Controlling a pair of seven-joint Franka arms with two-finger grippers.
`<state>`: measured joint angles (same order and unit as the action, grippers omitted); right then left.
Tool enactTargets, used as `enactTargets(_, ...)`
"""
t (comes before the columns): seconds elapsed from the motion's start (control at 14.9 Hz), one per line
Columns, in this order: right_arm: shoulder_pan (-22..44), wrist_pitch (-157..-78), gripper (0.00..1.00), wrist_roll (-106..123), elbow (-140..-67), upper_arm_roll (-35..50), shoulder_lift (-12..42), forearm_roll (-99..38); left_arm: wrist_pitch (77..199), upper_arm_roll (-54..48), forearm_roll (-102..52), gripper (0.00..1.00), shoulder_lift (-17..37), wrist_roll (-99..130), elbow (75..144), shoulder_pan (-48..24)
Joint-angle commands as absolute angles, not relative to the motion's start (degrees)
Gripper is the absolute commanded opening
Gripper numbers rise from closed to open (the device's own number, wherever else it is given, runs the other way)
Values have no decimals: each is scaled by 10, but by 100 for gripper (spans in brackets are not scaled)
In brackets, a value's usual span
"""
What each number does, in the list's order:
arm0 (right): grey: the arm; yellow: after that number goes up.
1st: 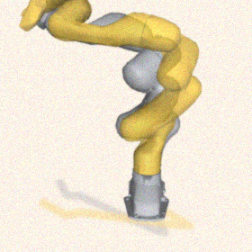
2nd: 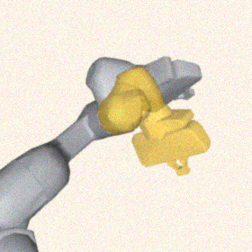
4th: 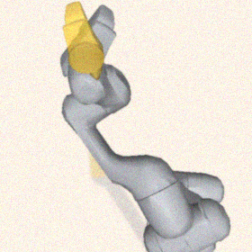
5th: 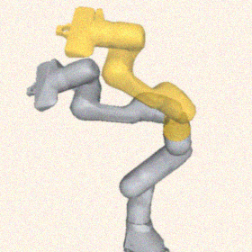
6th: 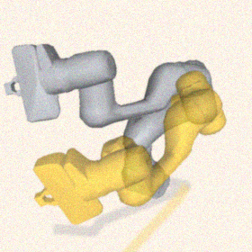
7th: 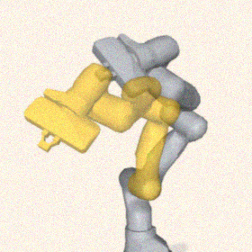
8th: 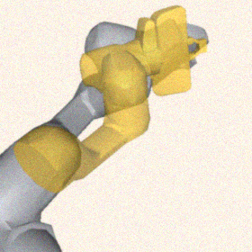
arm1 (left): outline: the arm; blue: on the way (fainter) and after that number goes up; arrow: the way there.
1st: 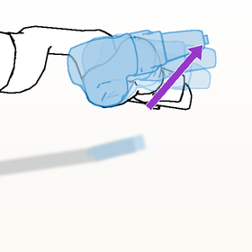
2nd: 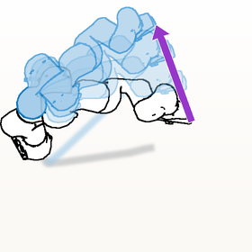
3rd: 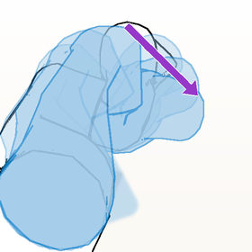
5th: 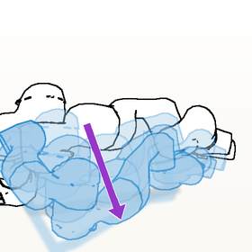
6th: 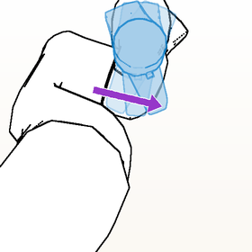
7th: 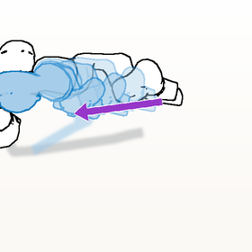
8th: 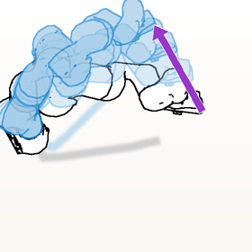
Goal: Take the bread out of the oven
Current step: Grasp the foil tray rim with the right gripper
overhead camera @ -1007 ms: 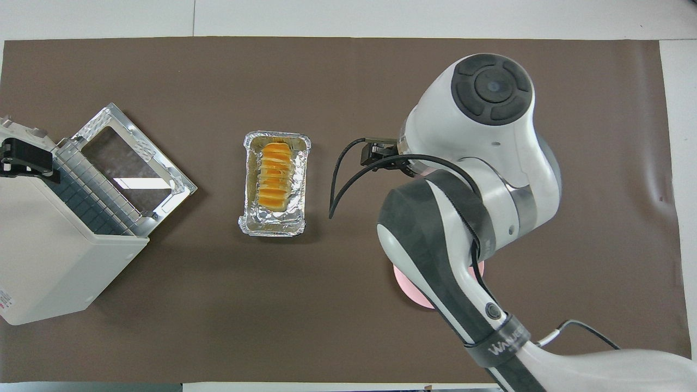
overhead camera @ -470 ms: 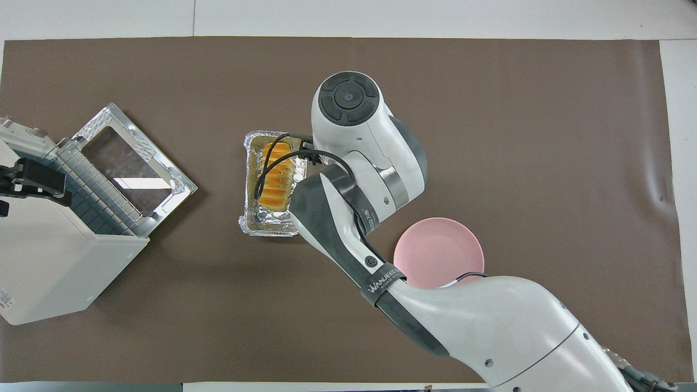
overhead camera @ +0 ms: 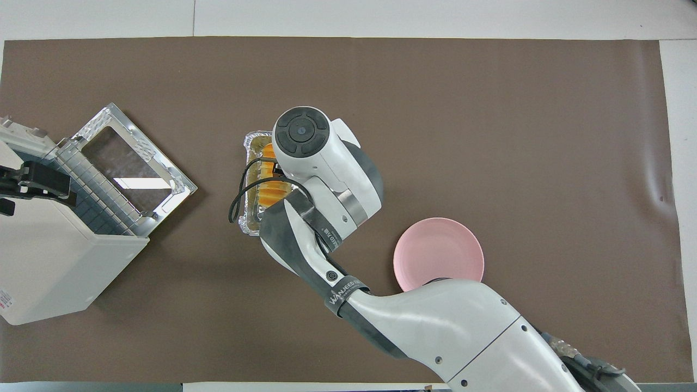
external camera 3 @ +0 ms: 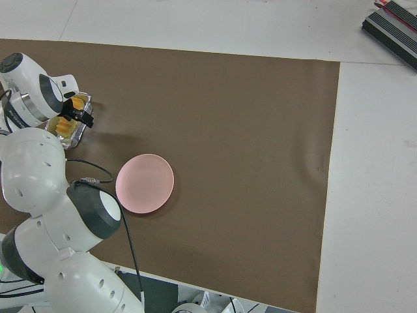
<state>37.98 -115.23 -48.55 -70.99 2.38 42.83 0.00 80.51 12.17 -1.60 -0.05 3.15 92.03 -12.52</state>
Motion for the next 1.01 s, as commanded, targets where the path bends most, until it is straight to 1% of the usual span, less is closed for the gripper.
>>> enactTargets(0.0,376,-1158,61,-495,-705,22,431,16,822,120,-23,100,-19,25,944,-120)
enactTargets(0.13,374,-1163,16,-490,-706,22,431,18,821,120,-23,100,-19,29,942,-123)
enactTargets(0.2,374,-1166,0,-490,-708,22,431,18,821,120,-23,100,-18,31,940,-124)
enactTargets(0.47,377,-1195,0,-490,-725,22,430,26,823,120,-23,100,-19,32,937,-123)
enactTargets(0.74,374,-1194,0,-481,-722,22,430,26,823,121,-23,100,-19,32,937,-118)
enactTargets(0.94,372,-1177,0,-478,-718,22,425,21,823,120,-23,100,-19,32,937,-118)
